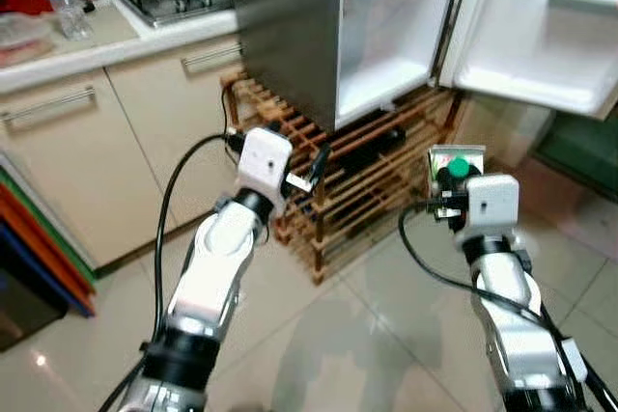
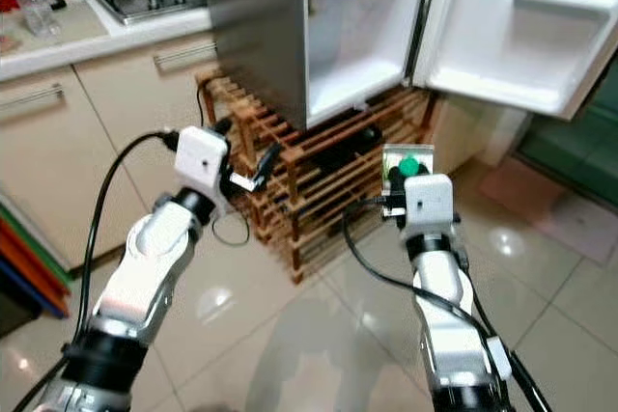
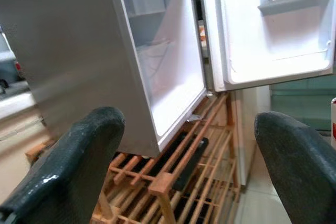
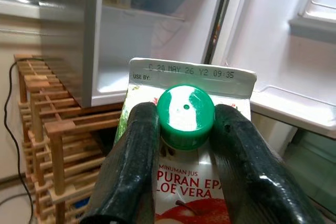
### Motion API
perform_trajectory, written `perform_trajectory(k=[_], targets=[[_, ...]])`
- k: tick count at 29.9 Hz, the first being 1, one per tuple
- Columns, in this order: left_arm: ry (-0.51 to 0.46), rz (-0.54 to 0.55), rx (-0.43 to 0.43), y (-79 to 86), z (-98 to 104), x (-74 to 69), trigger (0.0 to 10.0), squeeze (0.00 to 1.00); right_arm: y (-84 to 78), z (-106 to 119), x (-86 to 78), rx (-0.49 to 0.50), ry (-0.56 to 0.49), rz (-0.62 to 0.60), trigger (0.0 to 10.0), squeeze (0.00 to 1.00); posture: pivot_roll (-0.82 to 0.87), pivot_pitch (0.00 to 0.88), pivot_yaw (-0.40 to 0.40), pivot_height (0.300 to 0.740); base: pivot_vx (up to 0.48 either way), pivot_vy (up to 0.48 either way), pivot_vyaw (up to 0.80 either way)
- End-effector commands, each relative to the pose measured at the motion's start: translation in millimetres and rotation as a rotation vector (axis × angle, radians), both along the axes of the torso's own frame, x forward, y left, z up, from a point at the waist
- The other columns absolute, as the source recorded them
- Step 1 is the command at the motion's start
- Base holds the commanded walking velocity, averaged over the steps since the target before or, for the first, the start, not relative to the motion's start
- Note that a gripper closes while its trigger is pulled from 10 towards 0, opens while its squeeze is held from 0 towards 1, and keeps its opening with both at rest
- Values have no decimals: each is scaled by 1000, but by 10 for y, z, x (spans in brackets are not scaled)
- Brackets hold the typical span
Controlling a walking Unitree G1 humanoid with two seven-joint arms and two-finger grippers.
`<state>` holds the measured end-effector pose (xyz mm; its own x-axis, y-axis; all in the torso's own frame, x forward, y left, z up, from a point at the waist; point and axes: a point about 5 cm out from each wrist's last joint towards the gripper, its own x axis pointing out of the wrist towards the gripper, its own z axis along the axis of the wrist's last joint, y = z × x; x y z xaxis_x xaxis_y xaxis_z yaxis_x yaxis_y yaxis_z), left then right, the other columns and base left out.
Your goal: Restocking fridge
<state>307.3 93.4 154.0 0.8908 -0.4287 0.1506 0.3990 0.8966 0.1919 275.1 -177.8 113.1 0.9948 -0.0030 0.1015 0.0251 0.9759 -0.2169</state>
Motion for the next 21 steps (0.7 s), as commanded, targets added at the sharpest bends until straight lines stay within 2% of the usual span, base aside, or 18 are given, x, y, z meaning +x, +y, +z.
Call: perform_trajectory(k=[1,9,21], targets=[[-14,1,11,0,27,16,10000,0,-6,52,20,-1,-27,2,0,0,17,0,-5,724,458,0,0],[-21,-25,8,-19,27,-3,10000,0,-17,43,19,-5,-25,2,0,0,16,0,-5,724,451,0,0],[-32,-63,14,-61,27,-35,10000,0,-6,31,17,-4,-23,5,0,0,16,0,-2,724,375,-292,0]])
